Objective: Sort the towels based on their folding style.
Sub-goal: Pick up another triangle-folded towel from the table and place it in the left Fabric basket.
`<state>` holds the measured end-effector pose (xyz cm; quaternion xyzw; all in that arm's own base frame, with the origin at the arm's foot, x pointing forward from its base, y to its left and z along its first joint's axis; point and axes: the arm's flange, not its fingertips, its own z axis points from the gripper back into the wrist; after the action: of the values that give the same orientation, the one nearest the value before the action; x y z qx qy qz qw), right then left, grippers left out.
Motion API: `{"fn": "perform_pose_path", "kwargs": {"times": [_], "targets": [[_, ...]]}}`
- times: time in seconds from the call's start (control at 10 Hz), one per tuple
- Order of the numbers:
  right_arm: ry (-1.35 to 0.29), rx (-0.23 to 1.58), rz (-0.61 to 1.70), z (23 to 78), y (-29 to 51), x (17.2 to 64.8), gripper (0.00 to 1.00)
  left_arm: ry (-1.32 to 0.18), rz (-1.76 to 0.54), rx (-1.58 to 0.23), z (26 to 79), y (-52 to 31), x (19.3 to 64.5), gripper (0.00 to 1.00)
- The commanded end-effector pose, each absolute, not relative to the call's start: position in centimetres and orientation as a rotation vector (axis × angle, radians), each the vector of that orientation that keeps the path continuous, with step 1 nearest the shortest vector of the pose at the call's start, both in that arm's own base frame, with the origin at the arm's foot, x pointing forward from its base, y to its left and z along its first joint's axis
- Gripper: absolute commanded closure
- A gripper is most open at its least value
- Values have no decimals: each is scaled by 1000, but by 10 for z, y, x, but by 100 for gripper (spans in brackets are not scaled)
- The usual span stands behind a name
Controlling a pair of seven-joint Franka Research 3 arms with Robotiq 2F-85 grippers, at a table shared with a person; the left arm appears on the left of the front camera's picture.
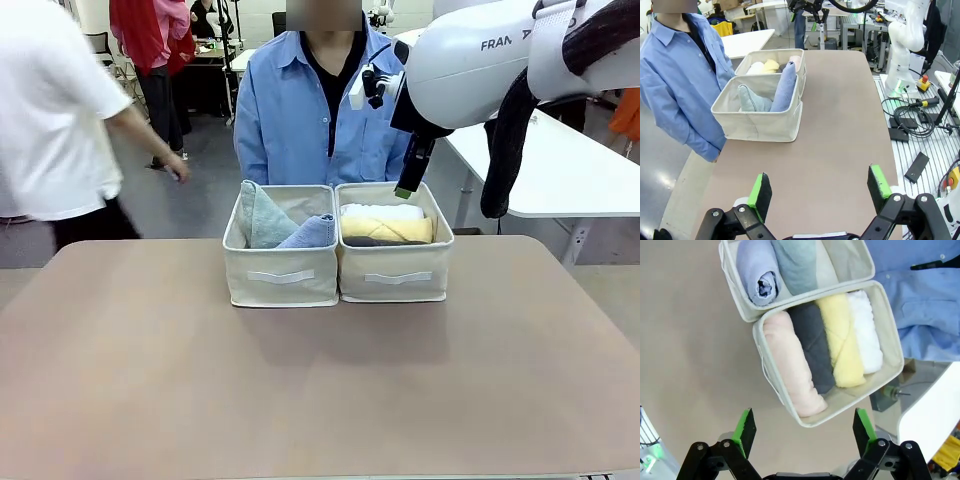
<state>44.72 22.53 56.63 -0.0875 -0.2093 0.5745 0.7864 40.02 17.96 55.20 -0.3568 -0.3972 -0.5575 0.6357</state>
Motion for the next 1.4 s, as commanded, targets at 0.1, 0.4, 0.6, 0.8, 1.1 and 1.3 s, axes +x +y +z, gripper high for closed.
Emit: {"fn": "perform_pose_path", "kwargs": {"times": [0.1, 0.4, 0.6, 0.8, 1.1, 1.3], "targets": [[-451, -189, 1239, 566, 225, 447, 0, -914, -1281, -815, 553, 179, 399, 0], [-676, 135, 1297, 614, 113, 456, 0, -914, -1281, -815, 553, 179, 399, 0], [-820, 312, 1217, 622, 19, 459, 0, -914, -1281, -815, 553, 179, 399, 0], [-864, 451, 1222, 613, -51, 458, 0, -914, -1281, -815, 553, 179, 399, 0], [-935, 509, 1230, 583, -113, 453, 0, -914, -1281, -815, 553, 179, 399, 0], [-972, 561, 1169, 563, -139, 455, 0, -914, -1281, -815, 553, 179, 399, 0]]}}
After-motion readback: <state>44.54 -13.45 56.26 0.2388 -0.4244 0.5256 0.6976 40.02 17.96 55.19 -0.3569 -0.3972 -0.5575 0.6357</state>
